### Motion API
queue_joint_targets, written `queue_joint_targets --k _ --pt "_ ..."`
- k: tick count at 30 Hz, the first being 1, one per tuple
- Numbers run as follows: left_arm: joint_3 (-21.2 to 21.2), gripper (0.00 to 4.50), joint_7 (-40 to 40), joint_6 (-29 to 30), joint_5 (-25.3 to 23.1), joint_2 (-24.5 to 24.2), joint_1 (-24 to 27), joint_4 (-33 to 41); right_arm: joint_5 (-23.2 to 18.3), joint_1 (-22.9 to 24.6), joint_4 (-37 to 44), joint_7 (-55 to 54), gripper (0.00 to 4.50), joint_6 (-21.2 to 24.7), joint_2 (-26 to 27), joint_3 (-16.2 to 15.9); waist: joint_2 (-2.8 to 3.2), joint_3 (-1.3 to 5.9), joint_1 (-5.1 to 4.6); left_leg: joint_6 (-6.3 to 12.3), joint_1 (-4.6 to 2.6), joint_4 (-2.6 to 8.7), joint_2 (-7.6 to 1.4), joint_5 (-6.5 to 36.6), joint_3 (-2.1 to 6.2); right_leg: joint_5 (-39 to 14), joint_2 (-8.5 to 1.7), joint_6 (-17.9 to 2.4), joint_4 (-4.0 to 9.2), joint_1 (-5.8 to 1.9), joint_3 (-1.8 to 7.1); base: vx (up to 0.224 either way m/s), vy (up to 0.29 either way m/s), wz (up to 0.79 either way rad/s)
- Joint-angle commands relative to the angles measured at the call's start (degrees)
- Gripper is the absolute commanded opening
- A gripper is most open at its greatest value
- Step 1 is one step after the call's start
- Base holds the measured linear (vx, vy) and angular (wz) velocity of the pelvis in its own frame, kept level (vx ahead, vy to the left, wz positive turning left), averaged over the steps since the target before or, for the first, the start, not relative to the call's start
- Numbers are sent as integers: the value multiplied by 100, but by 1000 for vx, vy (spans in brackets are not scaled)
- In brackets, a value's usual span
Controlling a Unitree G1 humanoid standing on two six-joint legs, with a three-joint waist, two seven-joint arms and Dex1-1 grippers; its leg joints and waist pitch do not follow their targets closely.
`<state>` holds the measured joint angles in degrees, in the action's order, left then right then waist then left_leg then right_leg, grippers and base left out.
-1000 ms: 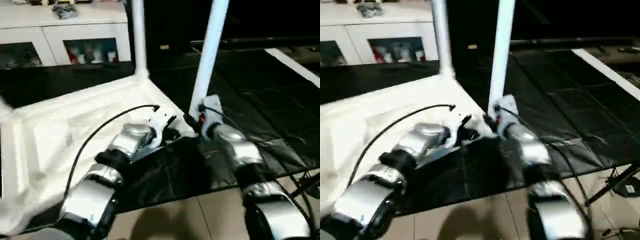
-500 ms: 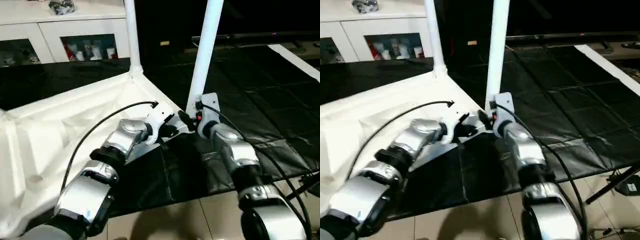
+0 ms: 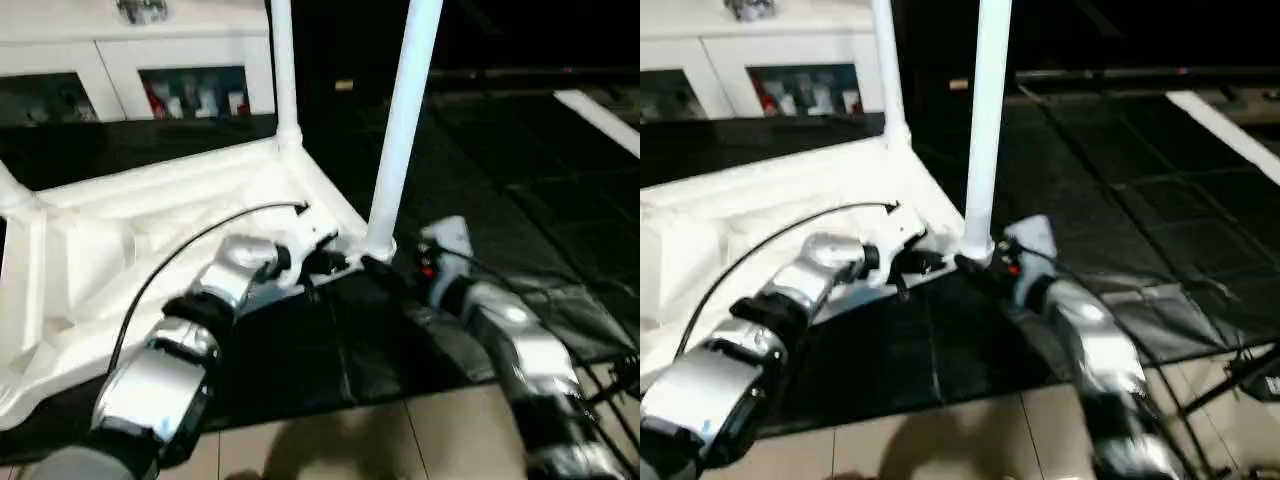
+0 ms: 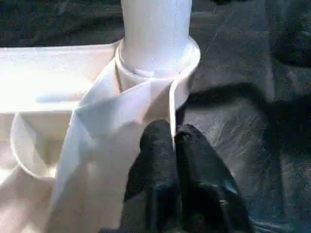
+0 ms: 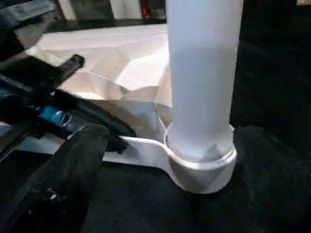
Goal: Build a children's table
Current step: Rotate leg to tighten, then rotate table base
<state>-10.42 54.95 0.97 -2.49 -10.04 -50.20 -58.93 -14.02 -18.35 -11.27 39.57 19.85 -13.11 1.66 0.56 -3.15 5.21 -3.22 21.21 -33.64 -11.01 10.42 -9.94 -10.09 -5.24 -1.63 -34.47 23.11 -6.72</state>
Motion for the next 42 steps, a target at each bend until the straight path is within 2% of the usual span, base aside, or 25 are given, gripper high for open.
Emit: queue_joint_targets --k 1,2,3,4,6,7,9,10,11,12,13,16,17,18,20,21,24,25,26,27,29,33,36,41,42 --pt "73 59 226 -10 129 -140 -59 389 -240 43 317 268 450 239 -67 -39 -64 434 52 595 -34 334 -241 578 67 -303 -447 -1367 331 -419 357 0 0 0" --pt "67 59 341 65 148 -258 0 556 -352 54 427 416 450 298 -84 -68 -106 424 45 593 -32 337 -247 646 59 -474 -445 -1331 347 -412 357 0 0 0" --pt "61 59 414 144 150 -358 51 685 -426 44 486 482 450 322 -68 -76 -87 418 48 569 -28 348 -254 682 70 -579 -459 -1314 342 -418 357 0 0 0" --pt "34 90 548 253 141 -519 142 889 -548 12 552 541 450 381 -22 -65 -88 403 40 513 -39 358 -258 768 65 -841 -459 -1236 369 -398 359 0 0 0" --pt "-12 93 748 414 113 -772 293 1201 -682 -28 640 603 450 420 30 -78 -82 389 31 435 -53 374 -265 851 70 -1094 -455 -1160 390 -377 362 0 0 0" --pt "-70 97 995 630 94 -1084 511 1637 -787 -72 696 709 450 468 57 -135 -145 386 20 325 -69 392 -286 914 66 -1303 -461 -1084 395 -357 374 0 0 0" --pt "-125 127 1284 902 93 -1456 800 2220 -873 -143 717 809 450 528 93 -200 -146 372 -14 259 -49 422 -302 911 76 -1386 -450 -1019 367 -336 387 0 0 0" --pt "-120 127 1412 1087 113 -1617 947 2534 -882 -182 711 829 450 552 109 -237 -108 368 -7 220 -71 417 -298 931 77 -1421 -447 -1005 365 -311 390 0 0 0" --pt "-108 136 1538 1264 143 -1787 1099 2856 -887 -237 682 825 450 578 150 -269 -146 371 -6 157 -116 418 -314 940 60 -1392 -452 -1028 369 -277 405 0 0 0" --pt "-89 136 1655 1457 188 -1955 1251 3181 -881 -308 620 799 450 609 208 -298 -127 362 -7 100 -95 436 -306 905 64 -1332 -430 -1053 348 -283 401 0 0 0" --pt "-70 152 1776 1674 255 -2151 1420 3539 -830 -402 520 745 450 616 293 -341 -139 358 -8 37 -121 445 -320 942 59 -1255 -435 -1094 331 -261 412 0 0 0" --pt "-50 172 2034 2145 347 -2671 1850 4378 -525 -733 55 489 450 464 604 -523 -142 337 -20 -130 -123 482 -315 1067 78 -1262 -432 -1155 294 -248 413 0 0 0" --pt "-45 176 2039 2187 346 -2710 1887 4445 -472 -778 -21 429 450 432 643 -540 -137 309 -52 -201 -128 499 -298 1177 61 -1308 -403 -1147 325 -226 418 0 0 0" --pt "-17 193 2028 2353 308 -2888 2063 4742 -197 -1039 -473 50 450 246 870 -601 -140 310 -47 -291 -155 494 -294 1255 64 -1332 -415 -1144 319 -217 428 0 0 0" --pt "-15 203 1944 2376 178 -2969 2152 4849 -42 -1219 -795 -193 450 102 1023 -626 -157 308 -62 -371 -139 494 -267 1291 67 -1425 -425 -1135 315 -224 442 0 0 0" --pt "-35 203 1876 2388 65 -3041 2224 4947 39 -1335 -998 -328 450 -7 1106 -664 -152 319 -35 -384 -169 484 -274 1311 61 -1426 -438 -1104 323 -215 453 0 0 0" --pt "-137 235 1418 2346 -487 -3206 2444 5147 280 -1843 -1879 -1008 450 -417 1427 -708 -146 316 -82 -408 -127 498 -264 1193 71 -1230 -401 -1061 291 -246 462 0 0 0" --pt "-196 241 941 2256 -853 -3218 2509 5114 468 -2246 -2633 -1731 450 -801 1652 -595 -145 324 -94 -437 -131 487 -261 1177 74 -1235 -416 -1071 278 -241 469 0 0 0" --pt "-196 249 941 2256 -853 -3218 2509 5114 468 -2246 -2633 -1731 450 -801 1652 -595 -141 318 -111 -471 -133 490 -257 1189 72 -1287 -413 -1078 285 -231 475 0 0 0" --pt "-237 259 632 2190 -1035 -3210 2547 5041 593 -2533 -3192 -2380 450 -1047 1762 -489 -144 332 -91 -467 -134 475 -246 1167 67 -1291 -431 -1072 289 -245 481 0 0 0" --pt "-312 259 504 2276 -1064 -3269 2618 5131 658 -2734 -3610 -2810 450 -1207 1795 -390 -134 325 -106 -503 -140 477 -236 1173 60 -1242 -386 -1069 279 -235 481 0 0 0" --pt "-488 259 229 2162 -1327 -3394 2735 5038 905 -3062 -4400 -3806 450 -1531 1671 -250 -133 343 -76 -506 -153 462 -238 1120 50 -1000 -359 -990 247 -228 487 0 0 0" --pt "-452 259 -141 1902 -1541 -3391 2716 4868 998 -3227 -4813 -4446 450 -1655 1485 -164 -144 337 -58 -536 -192 452 -221 1320 27 -1012 -326 -989 252 -185 502 0 0 0" --pt "-251 259 -595 1456 -1521 -3139 2586 4671 978 -3449 -5407 -5042 450 -1984 1103 99 -154 338 -25 -559 -207 444 -218 1570 19 -1251 -324 -850 275 -160 510 0 0 0" --pt "-235 259 -679 1377 -1483 -3096 2554 4639 980 -3478 -5489 -5096 450 -2032 1044 120 -157 352 -4 -546 -197 433 -215 1513 15 -1168 -322 -835 265 -177 510 0 0 0"
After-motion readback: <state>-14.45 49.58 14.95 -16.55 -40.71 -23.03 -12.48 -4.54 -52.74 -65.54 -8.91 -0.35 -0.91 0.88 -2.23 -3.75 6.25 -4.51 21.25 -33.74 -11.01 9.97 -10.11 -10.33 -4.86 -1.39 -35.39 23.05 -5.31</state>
